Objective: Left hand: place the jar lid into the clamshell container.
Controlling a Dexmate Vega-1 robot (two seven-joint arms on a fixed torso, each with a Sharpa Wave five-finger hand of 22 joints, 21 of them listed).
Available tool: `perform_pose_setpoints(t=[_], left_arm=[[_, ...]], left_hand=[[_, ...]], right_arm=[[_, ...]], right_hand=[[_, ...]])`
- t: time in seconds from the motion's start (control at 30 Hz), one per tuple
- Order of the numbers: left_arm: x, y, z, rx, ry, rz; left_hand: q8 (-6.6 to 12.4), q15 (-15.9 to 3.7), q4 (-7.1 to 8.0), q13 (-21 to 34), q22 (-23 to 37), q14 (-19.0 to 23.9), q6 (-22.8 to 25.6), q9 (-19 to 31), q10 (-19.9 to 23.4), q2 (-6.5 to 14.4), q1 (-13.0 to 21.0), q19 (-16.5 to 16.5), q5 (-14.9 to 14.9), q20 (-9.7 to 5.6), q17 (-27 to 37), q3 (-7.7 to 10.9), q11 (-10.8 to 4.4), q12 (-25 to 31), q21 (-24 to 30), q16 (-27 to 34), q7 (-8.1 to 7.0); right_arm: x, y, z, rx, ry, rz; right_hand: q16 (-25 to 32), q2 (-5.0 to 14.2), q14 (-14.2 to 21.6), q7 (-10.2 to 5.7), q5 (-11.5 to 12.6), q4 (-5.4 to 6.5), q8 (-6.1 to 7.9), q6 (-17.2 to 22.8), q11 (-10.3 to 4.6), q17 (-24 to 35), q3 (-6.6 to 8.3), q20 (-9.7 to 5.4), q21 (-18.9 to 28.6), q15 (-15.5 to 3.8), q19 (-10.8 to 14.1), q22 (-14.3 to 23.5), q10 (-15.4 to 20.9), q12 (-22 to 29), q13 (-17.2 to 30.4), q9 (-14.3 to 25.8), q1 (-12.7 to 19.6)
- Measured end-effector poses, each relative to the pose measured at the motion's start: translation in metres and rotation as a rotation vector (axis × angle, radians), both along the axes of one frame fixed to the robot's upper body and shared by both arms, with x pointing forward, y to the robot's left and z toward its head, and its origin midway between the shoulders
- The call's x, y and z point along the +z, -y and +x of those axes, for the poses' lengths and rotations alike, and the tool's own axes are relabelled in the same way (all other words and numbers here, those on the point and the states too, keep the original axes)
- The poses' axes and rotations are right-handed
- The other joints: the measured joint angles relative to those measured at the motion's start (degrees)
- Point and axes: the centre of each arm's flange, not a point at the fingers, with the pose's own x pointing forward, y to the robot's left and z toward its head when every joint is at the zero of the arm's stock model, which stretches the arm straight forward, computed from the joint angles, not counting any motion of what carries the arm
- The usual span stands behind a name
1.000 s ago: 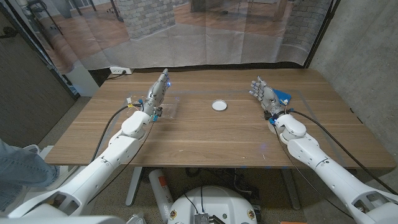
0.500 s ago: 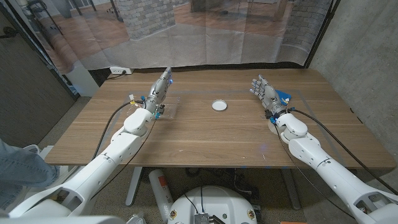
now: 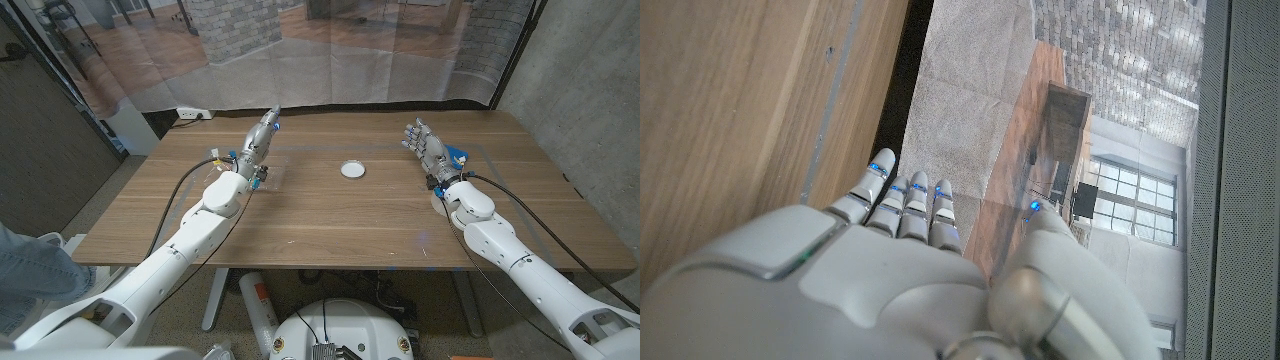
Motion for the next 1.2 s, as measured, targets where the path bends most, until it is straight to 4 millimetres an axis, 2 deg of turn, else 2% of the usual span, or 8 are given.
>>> perform_pose_setpoints(t=[0.43, 0.63, 1.2], left_arm=[[0.007, 0.009, -0.003, 0.029, 0.035, 0.045], [0.010, 0.015, -0.004, 0.037, 0.049, 0.062], [0.020, 0.035, -0.007, 0.066, 0.090, 0.143]], left_hand=[[0.32, 0.15, -0.24, 0.0, 0.0, 0.9, 0.6, 0.0, 0.8, 0.5, 0.5, 0.0, 0.4, 0.00, 0.0, 0.25, -0.02, 0.0, -0.6, 0.0, -0.04], [0.32, -0.14, -0.24, 0.0, 0.0, 1.2, 1.2, 0.0, 1.1, 0.2, 0.7, 0.0, 0.4, -0.01, 0.0, 0.25, -0.32, 0.0, -0.6, 0.0, -0.13], [0.32, -0.14, -0.42, 0.0, 0.0, 1.2, 1.5, 0.0, 1.5, 0.8, 1.2, 0.3, 0.5, 0.30, 0.0, 0.06, -0.12, 0.0, -0.8, 0.0, -0.44]], right_arm=[[0.000, -0.001, -0.002, 0.001, 0.008, 0.002], [-0.001, 0.000, -0.003, -0.002, 0.013, 0.009], [-0.002, 0.001, -0.008, -0.008, 0.026, 0.022]], right_hand=[[0.0, 0.00, 0.0, 0.00, 0.0, 0.00, 0.00, 0.0, 0.00, 0.0, 0.00, 0.00, -0.3, 0.00, 0.0, 0.2, 0.0, 0.0, 0.0, 0.0, 0.0], [0.0, 0.00, 0.6, -0.24, 0.0, -0.42, 0.00, 0.2, -0.42, 0.0, 0.07, 0.00, -0.5, -0.16, 0.4, 0.3, 0.4, 0.0, 0.0, 0.0, 0.0], [0.0, 0.30, 0.9, -0.41, 0.0, -0.48, 0.45, 0.4, 0.00, -0.3, 0.01, 0.01, -0.7, -0.11, 0.8, 0.3, 0.8, -0.3, 0.0, 0.0, 0.3]])
